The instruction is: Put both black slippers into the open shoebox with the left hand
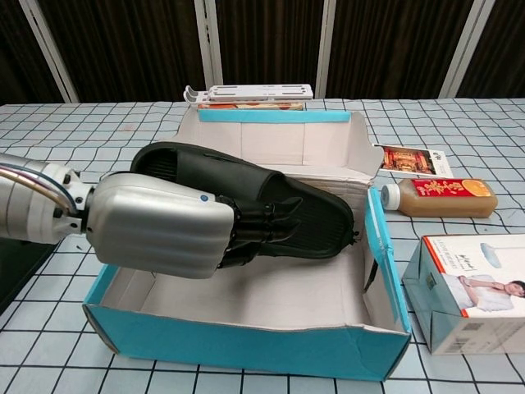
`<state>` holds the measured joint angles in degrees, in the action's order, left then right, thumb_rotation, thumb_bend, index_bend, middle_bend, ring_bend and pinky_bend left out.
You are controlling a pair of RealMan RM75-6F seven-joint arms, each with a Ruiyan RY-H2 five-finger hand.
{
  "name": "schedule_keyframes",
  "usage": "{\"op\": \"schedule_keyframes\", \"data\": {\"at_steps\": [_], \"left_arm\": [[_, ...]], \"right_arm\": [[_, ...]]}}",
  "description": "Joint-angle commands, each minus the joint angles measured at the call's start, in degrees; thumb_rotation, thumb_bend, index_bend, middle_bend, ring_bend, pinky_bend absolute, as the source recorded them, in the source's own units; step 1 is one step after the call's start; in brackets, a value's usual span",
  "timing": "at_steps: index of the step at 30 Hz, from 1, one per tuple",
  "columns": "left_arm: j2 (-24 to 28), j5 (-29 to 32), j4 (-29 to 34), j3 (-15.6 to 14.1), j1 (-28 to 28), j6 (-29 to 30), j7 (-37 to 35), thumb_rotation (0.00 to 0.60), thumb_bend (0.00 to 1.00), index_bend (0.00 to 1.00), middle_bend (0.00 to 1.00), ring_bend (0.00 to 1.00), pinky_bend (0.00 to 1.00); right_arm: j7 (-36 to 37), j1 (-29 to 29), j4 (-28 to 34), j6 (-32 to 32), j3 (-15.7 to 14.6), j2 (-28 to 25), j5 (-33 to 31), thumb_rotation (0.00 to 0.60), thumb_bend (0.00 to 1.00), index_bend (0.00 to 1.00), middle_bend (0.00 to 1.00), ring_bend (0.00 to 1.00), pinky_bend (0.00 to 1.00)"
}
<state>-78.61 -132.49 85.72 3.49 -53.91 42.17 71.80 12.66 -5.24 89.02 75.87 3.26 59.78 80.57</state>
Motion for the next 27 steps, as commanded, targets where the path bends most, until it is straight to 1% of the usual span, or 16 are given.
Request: {"op": "schedule_keyframes", "data": {"at_steps": [1, 6, 11, 16, 19, 23, 27], "left_arm": [[-2.06, 0.75, -2.11, 1.04, -1.42, -0.46, -1.09, 0.600, 0.58, 0.55, 0.52, 0.09, 0.12], [-3.80, 0.84, -4.42, 1.08, -2.88, -0.41, -1.88, 0.600, 0.58, 0.55, 0.52, 0.09, 0.12], [-4.00, 0.74, -4.88, -0.04, -3.20, -0.33, -2.10, 0.600, 0.56, 0.53, 0.51, 0.09, 0.12], [-3.74, 0.65, -4.32, -1.70, -2.74, -0.12, -2.03, 0.600, 0.53, 0.51, 0.51, 0.09, 0.12], [-3.60, 0.66, -4.03, -1.89, -2.53, 0.51, -1.83, 0.600, 0.49, 0.44, 0.48, 0.09, 0.12], [-3.50, 1.15, -3.75, -1.65, -1.85, 1.95, -1.58, 0.600, 0.41, 0.32, 0.37, 0.08, 0.12], [-4.57, 2.38, -4.38, -0.25, -2.66, 1.06, -1.88, 0.600, 0.34, 0.27, 0.31, 0.06, 0.11]], "right_arm": [[-0.02, -0.01, 0.00, -0.03, 0.03, 0.00, -0.07, 0.600, 0.23, 0.26, 0.25, 0.29, 0.32], [0.20, 0.02, 0.10, -0.06, 0.13, -0.14, -0.24, 0.600, 0.23, 0.26, 0.25, 0.30, 0.32], [0.57, 0.13, -0.07, -0.04, 0.09, -0.18, -0.25, 0.600, 0.23, 0.26, 0.25, 0.29, 0.32], [0.53, 0.07, 0.00, -0.12, 0.03, -0.20, -0.05, 0.600, 0.23, 0.26, 0.25, 0.29, 0.32], [0.50, 0.05, 0.03, -0.18, 0.02, -0.21, -0.06, 0.600, 0.23, 0.26, 0.25, 0.29, 0.32], [0.49, 0.01, 0.07, -0.37, 0.03, -0.24, -0.20, 0.600, 0.23, 0.26, 0.25, 0.30, 0.32], [0.56, -0.02, 0.05, -0.48, -0.02, -0.25, -0.16, 0.600, 0.23, 0.26, 0.25, 0.29, 0.32]]}}
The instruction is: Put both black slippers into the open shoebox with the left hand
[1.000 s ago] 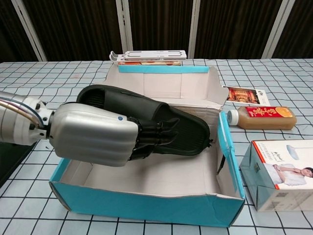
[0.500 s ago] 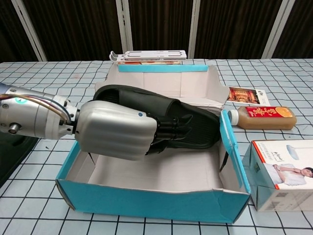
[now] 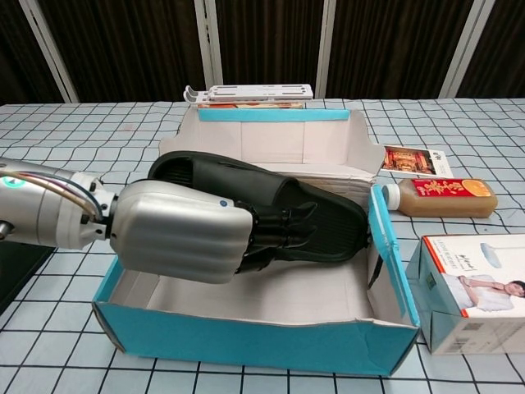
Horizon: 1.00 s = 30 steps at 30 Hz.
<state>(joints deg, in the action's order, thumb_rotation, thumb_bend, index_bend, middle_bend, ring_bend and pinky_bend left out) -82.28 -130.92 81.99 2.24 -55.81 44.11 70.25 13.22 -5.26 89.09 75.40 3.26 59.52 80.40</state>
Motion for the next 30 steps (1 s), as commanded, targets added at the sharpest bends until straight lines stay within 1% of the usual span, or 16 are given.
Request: {"op": "schedule_keyframes", "data": {"at_steps": [1, 5, 12, 23, 30], "left_arm": [[-0.88, 0.84, -0.65, 0.96, -0.78, -0.84, -0.30, 0.600, 0.34, 0.25, 0.29, 0.06, 0.11], [-0.34, 1.21, -0.25, 0.70, -0.28, -0.88, 0.45, 0.600, 0.31, 0.23, 0.26, 0.05, 0.10], [0.24, 0.95, 0.44, 0.10, 0.86, 0.66, 1.93, 0.600, 0.23, 0.20, 0.22, 0.05, 0.10], [0.46, 1.67, 1.19, 0.02, 0.55, -0.31, 1.77, 0.600, 0.18, 0.14, 0.12, 0.02, 0.09], [2.46, 2.10, 4.51, 0.28, 1.03, -1.22, 3.20, 0.600, 0.18, 0.12, 0.08, 0.00, 0.08]], "right_arm": [[0.01, 0.00, -0.03, -0.02, -0.03, 0.02, 0.03, 0.600, 0.23, 0.26, 0.25, 0.29, 0.32], [0.33, -0.04, 0.01, -0.14, -0.06, -0.07, 0.12, 0.600, 0.23, 0.26, 0.25, 0.30, 0.32], [0.47, -0.10, 0.03, -0.43, -0.10, -0.17, 0.00, 0.600, 0.23, 0.26, 0.25, 0.29, 0.32], [0.69, -0.10, 0.02, -0.51, -0.09, -0.26, -0.07, 0.600, 0.23, 0.27, 0.25, 0.30, 0.32], [0.77, -0.21, -0.02, -0.73, -0.11, -0.25, -0.04, 0.600, 0.23, 0.27, 0.25, 0.30, 0.32]]}}
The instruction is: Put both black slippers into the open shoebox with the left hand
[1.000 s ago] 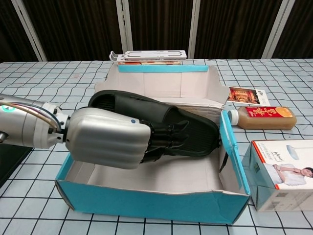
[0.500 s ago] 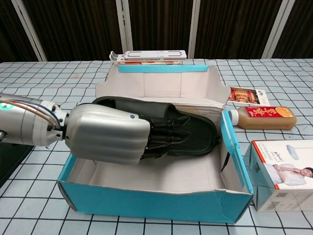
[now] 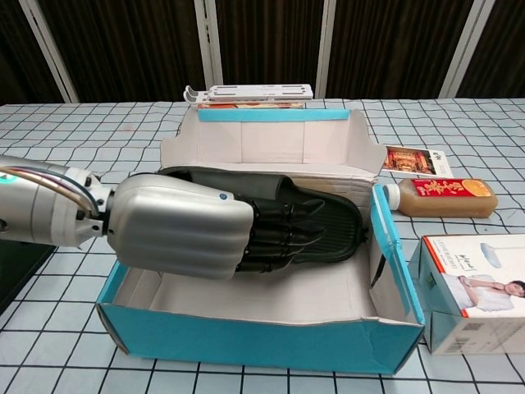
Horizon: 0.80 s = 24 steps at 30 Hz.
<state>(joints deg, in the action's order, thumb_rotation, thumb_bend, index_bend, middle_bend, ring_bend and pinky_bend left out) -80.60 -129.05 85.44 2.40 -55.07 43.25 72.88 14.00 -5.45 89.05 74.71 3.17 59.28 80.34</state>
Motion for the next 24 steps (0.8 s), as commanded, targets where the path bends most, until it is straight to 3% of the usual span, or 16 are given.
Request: {"op": "schedule_keyframes", "data": {"at_steps": [1, 24], "left_arm": [[1.02, 0.29, 1.42, 0.13, 0.42, -0.46, 0.77, 0.600, 0.18, 0.12, 0.08, 0.00, 0.08], [7.47, 1.57, 8.02, 1.12, 3.47, -3.99, 4.92, 0.600, 0.17, 0.12, 0.08, 0.00, 0.08]], "right_arm": [[-0.01, -0.02, 0.03, -0.05, -0.02, -0.02, 0.02, 0.600, 0.23, 0.27, 0.25, 0.30, 0.32], [-0.34, -0.13, 0.19, -0.25, -0.02, 0.04, -0.13, 0.600, 0.23, 0.27, 0.25, 0.30, 0.32]]}}
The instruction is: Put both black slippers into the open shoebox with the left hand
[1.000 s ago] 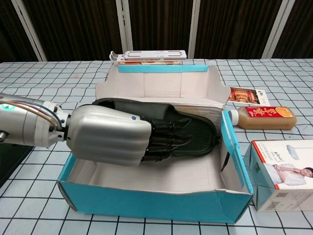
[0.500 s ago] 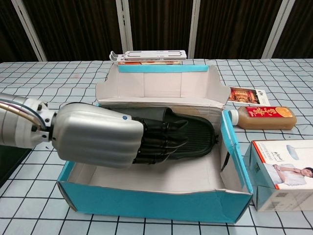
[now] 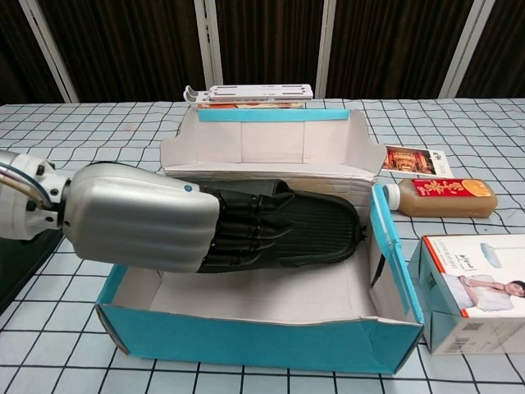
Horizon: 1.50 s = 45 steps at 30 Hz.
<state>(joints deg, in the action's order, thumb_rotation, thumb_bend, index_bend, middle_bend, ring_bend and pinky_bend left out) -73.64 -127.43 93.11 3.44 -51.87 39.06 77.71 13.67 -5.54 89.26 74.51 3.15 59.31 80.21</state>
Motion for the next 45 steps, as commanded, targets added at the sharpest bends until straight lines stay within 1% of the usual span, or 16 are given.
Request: {"op": "schedule_keyframes", "data": {"at_steps": [1, 12, 14, 17, 22, 25, 31, 37, 40, 42, 45], "left_arm": [[0.76, -0.07, 0.49, 0.09, 0.41, 0.42, 0.05, 0.600, 0.17, 0.12, 0.09, 0.00, 0.08], [3.06, -0.53, 2.81, 0.18, 1.86, 2.61, -0.56, 0.600, 0.17, 0.12, 0.10, 0.00, 0.08], [3.32, -0.68, 3.50, 0.24, 1.83, 3.04, -1.13, 0.600, 0.17, 0.12, 0.12, 0.00, 0.08], [3.31, -1.28, 4.27, 0.06, 1.95, 5.25, -2.85, 0.600, 0.17, 0.13, 0.15, 0.00, 0.08], [3.31, -1.80, 4.92, -0.61, 2.60, 9.07, -6.23, 0.600, 0.17, 0.15, 0.17, 0.00, 0.08], [3.99, -0.86, 6.08, -0.69, 2.87, 8.70, -7.73, 0.600, 0.17, 0.17, 0.18, 0.00, 0.08], [4.50, -0.20, 8.16, -0.70, 3.42, 8.39, -8.90, 0.600, 0.17, 0.17, 0.19, 0.01, 0.08], [4.63, -1.02, 8.66, -1.18, 3.16, 7.77, -9.83, 0.600, 0.17, 0.24, 0.24, 0.03, 0.08], [5.33, -1.25, 9.31, -1.16, 3.86, 9.70, -10.66, 0.600, 0.17, 0.25, 0.25, 0.04, 0.08], [5.60, -0.51, 9.73, -1.14, 5.19, 12.73, -12.38, 0.600, 0.17, 0.25, 0.25, 0.04, 0.08], [5.28, 1.59, 9.78, -1.25, 8.23, 18.83, -15.80, 0.600, 0.17, 0.25, 0.25, 0.04, 0.08]], "right_arm": [[-0.06, -0.06, -0.02, -0.10, -0.01, 0.04, 0.00, 0.600, 0.23, 0.27, 0.25, 0.30, 0.32], [-0.48, -0.19, 0.14, -0.28, -0.03, 0.15, -0.07, 0.600, 0.23, 0.27, 0.25, 0.30, 0.32], [-0.52, -0.23, 0.20, -0.30, -0.03, 0.15, -0.02, 0.600, 0.23, 0.27, 0.25, 0.30, 0.32], [-0.51, -0.27, 0.25, -0.40, -0.09, 0.14, 0.04, 0.600, 0.23, 0.27, 0.25, 0.30, 0.32], [-0.37, -0.21, 0.17, -0.33, -0.04, 0.15, -0.10, 0.600, 0.23, 0.27, 0.25, 0.30, 0.32], [-0.34, -0.22, 0.18, -0.36, -0.07, 0.12, -0.07, 0.600, 0.23, 0.27, 0.25, 0.30, 0.32], [-0.54, -0.32, 0.35, -0.48, -0.10, 0.13, -0.02, 0.600, 0.23, 0.27, 0.25, 0.30, 0.32], [-0.36, -0.28, 0.26, -0.66, -0.09, 0.09, -0.34, 0.600, 0.23, 0.27, 0.25, 0.30, 0.32], [-0.29, -0.41, 0.17, -1.01, -0.08, 0.07, -0.49, 0.600, 0.23, 0.27, 0.25, 0.30, 0.32], [-0.17, -0.42, 0.21, -1.04, -0.13, 0.00, -0.37, 0.600, 0.23, 0.27, 0.25, 0.30, 0.32], [0.00, -0.34, 0.23, -0.92, -0.14, -0.09, -0.35, 0.600, 0.23, 0.27, 0.25, 0.30, 0.32]]}}
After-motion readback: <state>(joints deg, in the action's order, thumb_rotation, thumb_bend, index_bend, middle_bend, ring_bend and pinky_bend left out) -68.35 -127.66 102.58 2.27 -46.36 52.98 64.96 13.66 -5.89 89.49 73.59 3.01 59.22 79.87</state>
